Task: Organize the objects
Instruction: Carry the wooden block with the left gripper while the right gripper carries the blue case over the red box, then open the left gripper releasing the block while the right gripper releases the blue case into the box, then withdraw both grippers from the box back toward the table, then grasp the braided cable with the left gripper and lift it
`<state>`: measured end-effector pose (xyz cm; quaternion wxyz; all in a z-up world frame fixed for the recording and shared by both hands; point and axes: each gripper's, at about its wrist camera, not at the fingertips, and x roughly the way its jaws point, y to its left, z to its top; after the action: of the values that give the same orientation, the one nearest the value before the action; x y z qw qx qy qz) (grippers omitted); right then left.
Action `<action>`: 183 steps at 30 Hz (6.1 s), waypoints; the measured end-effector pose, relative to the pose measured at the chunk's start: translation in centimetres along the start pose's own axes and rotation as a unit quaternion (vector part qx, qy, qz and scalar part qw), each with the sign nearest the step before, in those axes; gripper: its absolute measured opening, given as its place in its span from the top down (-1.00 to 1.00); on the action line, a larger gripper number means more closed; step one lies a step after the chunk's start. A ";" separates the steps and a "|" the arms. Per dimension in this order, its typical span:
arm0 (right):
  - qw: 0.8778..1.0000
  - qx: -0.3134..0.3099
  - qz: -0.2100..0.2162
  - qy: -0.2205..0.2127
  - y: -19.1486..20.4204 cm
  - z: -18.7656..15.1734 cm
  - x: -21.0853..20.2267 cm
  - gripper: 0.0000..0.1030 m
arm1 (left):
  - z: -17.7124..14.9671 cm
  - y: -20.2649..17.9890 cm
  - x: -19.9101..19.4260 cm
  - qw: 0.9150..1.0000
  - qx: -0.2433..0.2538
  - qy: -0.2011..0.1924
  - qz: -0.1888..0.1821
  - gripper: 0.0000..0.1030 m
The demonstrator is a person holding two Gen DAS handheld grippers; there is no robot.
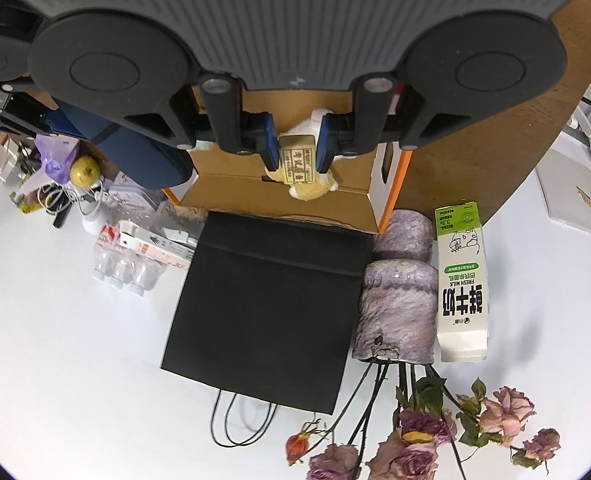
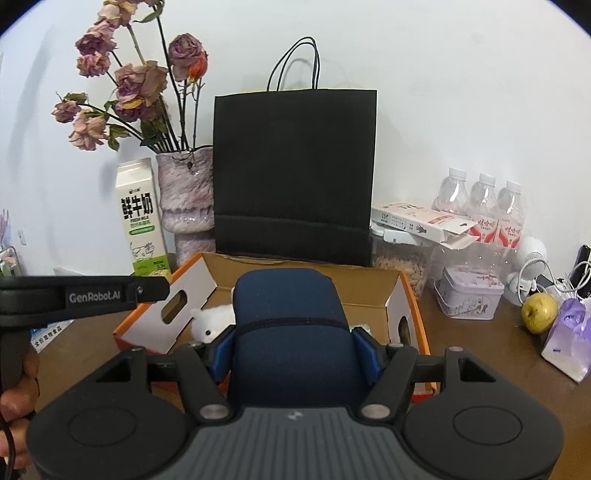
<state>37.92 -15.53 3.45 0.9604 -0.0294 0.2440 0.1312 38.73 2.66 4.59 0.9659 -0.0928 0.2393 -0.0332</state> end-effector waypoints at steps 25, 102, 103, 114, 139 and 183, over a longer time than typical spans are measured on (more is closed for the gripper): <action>0.998 0.014 -0.028 0.052 -1.7 1.1 10.4 -0.25 | 1.4 1.2 8.0 0.999 -0.006 0.036 0.002 0.57; 0.999 -0.002 -0.033 0.031 -1.3 -0.1 1.2 -1.00 | -0.3 -0.2 -1.6 1.000 0.002 0.028 -0.004 -1.00; 0.999 -0.002 -0.033 0.031 -1.2 -0.2 0.8 -1.00 | -0.3 -0.2 -2.0 1.000 0.002 0.026 -0.003 -1.00; 0.999 0.002 -0.027 0.021 -1.1 -1.3 -3.7 -1.00 | -1.3 -1.3 -6.5 1.000 0.012 0.017 0.000 -1.00; 1.000 -0.007 -0.001 -0.004 0.0 -6.2 -14.0 -1.00 | -5.5 -3.2 -16.6 0.999 0.031 0.009 0.016 -1.00; 1.000 -0.006 -0.011 0.001 -2.8 -19.2 -23.8 -1.00 | -18.4 -5.1 -22.6 0.994 0.033 0.099 0.017 -1.00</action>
<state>9.68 -26.16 -2.07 0.9613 -0.0378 0.2437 0.1223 10.05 -2.92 -0.11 0.9405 -0.0531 0.3341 -0.0333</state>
